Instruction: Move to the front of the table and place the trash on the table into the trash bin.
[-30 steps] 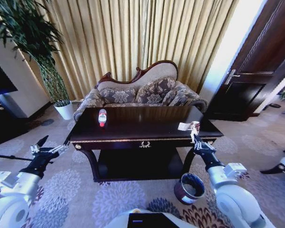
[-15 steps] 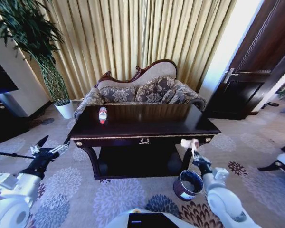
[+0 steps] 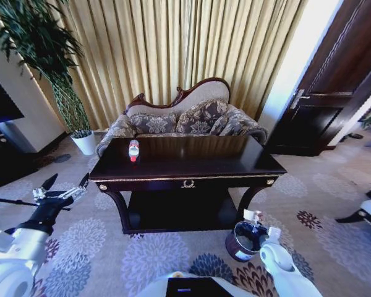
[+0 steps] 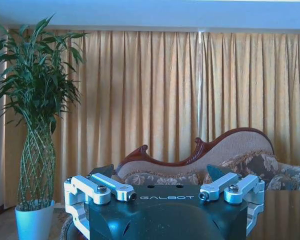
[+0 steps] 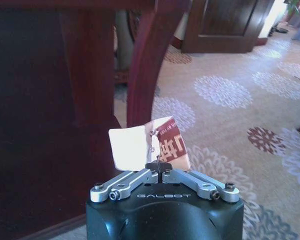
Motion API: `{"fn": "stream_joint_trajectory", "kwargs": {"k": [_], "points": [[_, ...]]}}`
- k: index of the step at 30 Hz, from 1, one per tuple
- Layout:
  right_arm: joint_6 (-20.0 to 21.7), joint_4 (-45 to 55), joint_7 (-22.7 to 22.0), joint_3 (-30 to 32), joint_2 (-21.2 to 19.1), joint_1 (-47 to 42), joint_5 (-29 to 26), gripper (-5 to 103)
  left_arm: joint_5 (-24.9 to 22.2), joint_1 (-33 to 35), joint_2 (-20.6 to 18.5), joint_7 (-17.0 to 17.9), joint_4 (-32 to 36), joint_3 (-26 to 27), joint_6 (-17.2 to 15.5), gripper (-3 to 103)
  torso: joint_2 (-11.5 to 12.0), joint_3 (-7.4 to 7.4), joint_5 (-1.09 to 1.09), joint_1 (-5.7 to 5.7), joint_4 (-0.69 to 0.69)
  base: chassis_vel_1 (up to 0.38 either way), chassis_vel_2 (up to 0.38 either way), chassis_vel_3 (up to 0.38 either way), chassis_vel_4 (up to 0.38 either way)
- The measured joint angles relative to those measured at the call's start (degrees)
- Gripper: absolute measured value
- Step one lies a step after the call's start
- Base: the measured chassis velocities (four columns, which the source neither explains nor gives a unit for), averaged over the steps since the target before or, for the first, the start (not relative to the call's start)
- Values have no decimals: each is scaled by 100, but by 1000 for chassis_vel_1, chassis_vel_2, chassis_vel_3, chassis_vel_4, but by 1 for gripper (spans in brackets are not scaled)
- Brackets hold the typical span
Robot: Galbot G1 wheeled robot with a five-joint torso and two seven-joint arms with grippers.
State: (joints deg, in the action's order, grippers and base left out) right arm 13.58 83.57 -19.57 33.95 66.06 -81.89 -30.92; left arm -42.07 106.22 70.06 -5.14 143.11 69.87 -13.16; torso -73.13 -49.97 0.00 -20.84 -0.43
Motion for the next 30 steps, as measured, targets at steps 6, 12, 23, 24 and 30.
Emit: {"fn": "stream_joint_trajectory", "kwargs": {"k": [6,12,23,24,30], "points": [[-173,-734,-111,-21,104,400,252,0,8,-22,27,5,18,-105,-15,100,0,0,0,0,1,0,0,0,0],[-234,-874,-161,-64,119,472,387,5,16,-7,25,7,18,-113,-22,100,0,0,0,0,0,0,0,0,0],[-254,-730,-168,-97,163,471,420,43,7,25,5,6,18,-83,-18,100,0,0,0,0,1,0,0,0,0],[-254,-707,-169,-103,164,467,420,43,6,30,6,6,18,-83,-16,100,0,0,0,0,1,0,0,0,0],[-254,-584,-176,-110,173,434,423,70,1,51,5,1,17,-79,-2,100,0,0,0,0,1,0,0,0,0]]}}
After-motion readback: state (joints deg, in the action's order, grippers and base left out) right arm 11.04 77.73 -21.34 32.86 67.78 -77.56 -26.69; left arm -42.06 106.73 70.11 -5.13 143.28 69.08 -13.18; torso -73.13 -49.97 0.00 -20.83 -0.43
